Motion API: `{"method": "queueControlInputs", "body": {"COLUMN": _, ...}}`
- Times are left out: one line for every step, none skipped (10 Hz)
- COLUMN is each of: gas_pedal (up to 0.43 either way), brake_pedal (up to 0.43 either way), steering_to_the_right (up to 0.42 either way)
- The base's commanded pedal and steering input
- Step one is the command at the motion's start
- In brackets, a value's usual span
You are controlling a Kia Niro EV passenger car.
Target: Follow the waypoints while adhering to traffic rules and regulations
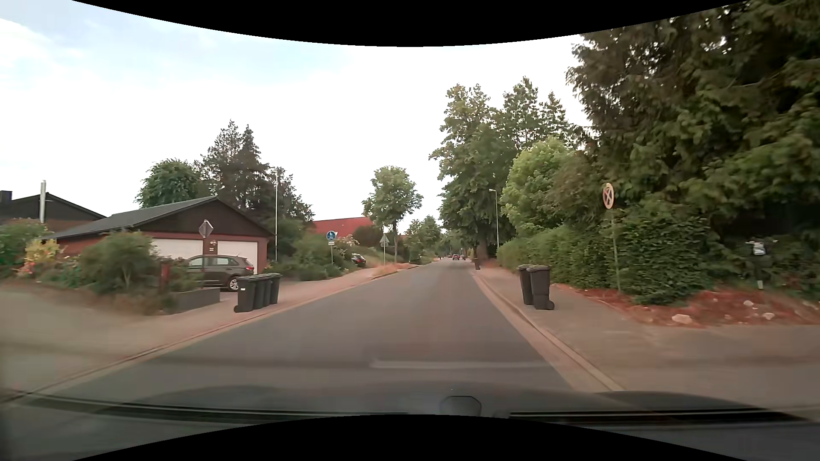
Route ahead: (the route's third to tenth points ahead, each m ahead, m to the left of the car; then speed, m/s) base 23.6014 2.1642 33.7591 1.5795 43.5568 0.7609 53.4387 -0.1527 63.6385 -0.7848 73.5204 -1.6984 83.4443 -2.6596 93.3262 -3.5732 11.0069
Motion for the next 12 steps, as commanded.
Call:
{"method": "queueControlInputs", "body": {"gas_pedal": 0.209, "brake_pedal": 0.000, "steering_to_the_right": 0.021}}
{"method": "queueControlInputs", "body": {"gas_pedal": 0.209, "brake_pedal": 0.000, "steering_to_the_right": 0.021}}
{"method": "queueControlInputs", "body": {"gas_pedal": 0.209, "brake_pedal": 0.000, "steering_to_the_right": 0.021}}
{"method": "queueControlInputs", "body": {"gas_pedal": 0.209, "brake_pedal": 0.000, "steering_to_the_right": 0.021}}
{"method": "queueControlInputs", "body": {"gas_pedal": 0.209, "brake_pedal": 0.000, "steering_to_the_right": 0.018}}
{"method": "queueControlInputs", "body": {"gas_pedal": 0.209, "brake_pedal": 0.000, "steering_to_the_right": 0.014}}
{"method": "queueControlInputs", "body": {"gas_pedal": 0.209, "brake_pedal": 0.000, "steering_to_the_right": 0.012}}
{"method": "queueControlInputs", "body": {"gas_pedal": 0.209, "brake_pedal": 0.000, "steering_to_the_right": 0.012}}
{"method": "queueControlInputs", "body": {"gas_pedal": 0.209, "brake_pedal": 0.000, "steering_to_the_right": 0.011}}
{"method": "queueControlInputs", "body": {"gas_pedal": 0.209, "brake_pedal": 0.000, "steering_to_the_right": 0.011}}
{"method": "queueControlInputs", "body": {"gas_pedal": 0.209, "brake_pedal": 0.000, "steering_to_the_right": 0.011}}
{"method": "queueControlInputs", "body": {"gas_pedal": 0.209, "brake_pedal": 0.000, "steering_to_the_right": 0.011}}
